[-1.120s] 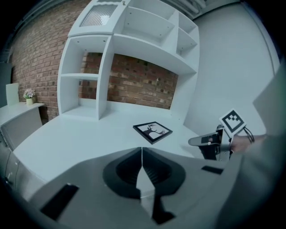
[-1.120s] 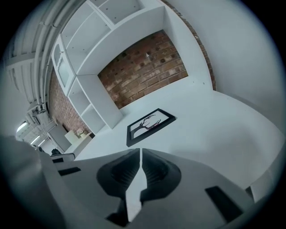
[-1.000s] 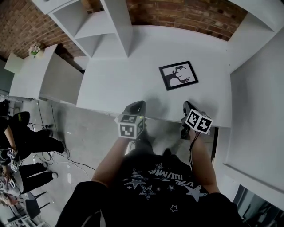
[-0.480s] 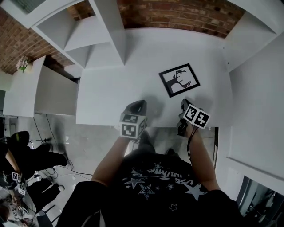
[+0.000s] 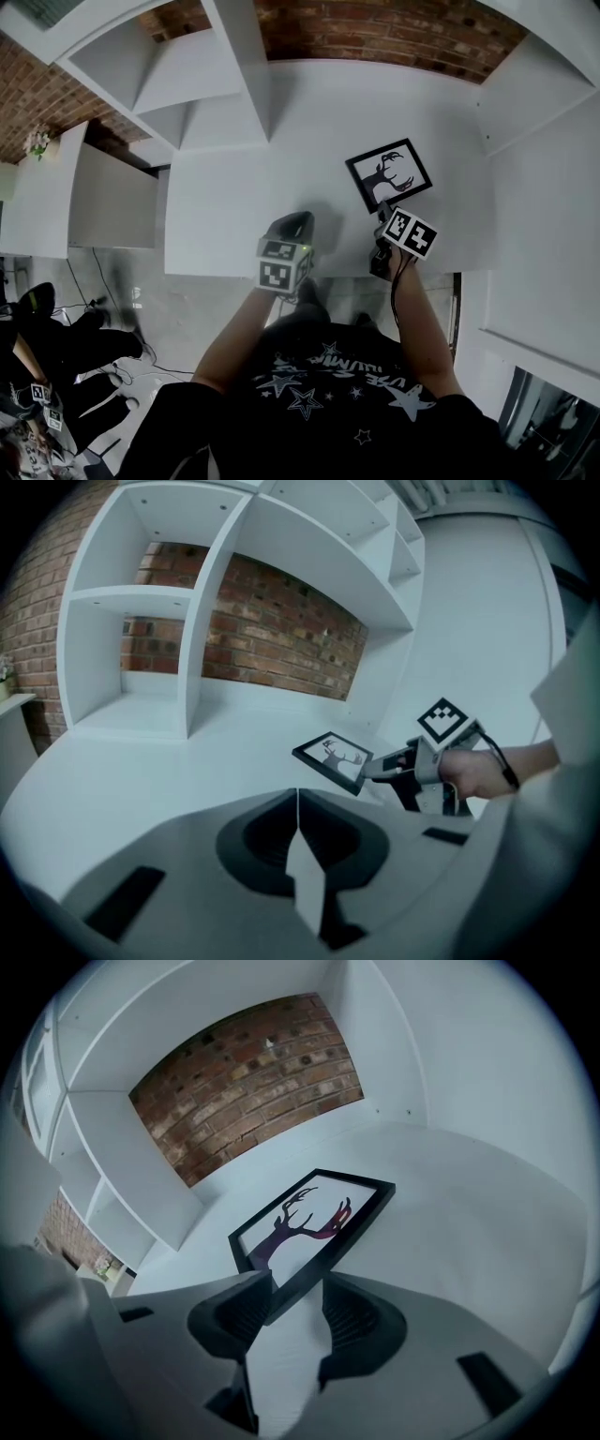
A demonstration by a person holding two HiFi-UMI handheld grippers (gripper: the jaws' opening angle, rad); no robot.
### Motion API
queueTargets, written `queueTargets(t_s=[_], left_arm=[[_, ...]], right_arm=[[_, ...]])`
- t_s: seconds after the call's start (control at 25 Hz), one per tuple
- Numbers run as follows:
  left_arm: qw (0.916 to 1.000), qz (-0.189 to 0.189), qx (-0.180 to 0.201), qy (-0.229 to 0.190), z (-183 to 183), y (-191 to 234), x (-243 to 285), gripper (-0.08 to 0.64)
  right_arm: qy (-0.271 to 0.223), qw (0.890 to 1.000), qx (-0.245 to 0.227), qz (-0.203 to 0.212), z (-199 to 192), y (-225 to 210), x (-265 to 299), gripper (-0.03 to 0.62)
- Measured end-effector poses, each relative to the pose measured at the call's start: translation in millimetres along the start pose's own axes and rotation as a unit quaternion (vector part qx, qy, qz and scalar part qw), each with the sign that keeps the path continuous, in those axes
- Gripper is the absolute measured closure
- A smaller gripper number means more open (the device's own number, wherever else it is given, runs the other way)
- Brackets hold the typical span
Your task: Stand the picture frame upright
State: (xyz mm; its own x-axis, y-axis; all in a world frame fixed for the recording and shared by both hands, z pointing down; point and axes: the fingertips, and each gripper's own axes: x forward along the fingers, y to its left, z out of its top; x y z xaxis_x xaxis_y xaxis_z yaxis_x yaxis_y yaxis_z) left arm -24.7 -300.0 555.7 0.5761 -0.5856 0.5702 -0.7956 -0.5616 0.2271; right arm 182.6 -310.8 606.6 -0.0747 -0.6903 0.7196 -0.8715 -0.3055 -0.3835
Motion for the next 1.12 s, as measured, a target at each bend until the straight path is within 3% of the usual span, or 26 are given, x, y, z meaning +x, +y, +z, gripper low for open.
queueTargets(t_s=[0.2,0.48,1.12], left_arm=[[1.0,-0.004,-0.002,0.001,-2.4,11.0,1.5,0.54],[1.0,-0.002,-0.008,0.0,-5.1,17.6,1.1,0.541],[0.9999,0.009,-0.005,0.006,-14.3,9.6,0.4,0.541]], right_arm=[[0.008,0.999,-0.011,-0.04,-3.5,0.6,13.3,0.4],[0.006,0.997,-0.017,-0.071,-0.3,-3.0,19.1,0.4],[0.029,0.997,-0.046,-0.047,-3.3,-9.3,11.8,0.436]])
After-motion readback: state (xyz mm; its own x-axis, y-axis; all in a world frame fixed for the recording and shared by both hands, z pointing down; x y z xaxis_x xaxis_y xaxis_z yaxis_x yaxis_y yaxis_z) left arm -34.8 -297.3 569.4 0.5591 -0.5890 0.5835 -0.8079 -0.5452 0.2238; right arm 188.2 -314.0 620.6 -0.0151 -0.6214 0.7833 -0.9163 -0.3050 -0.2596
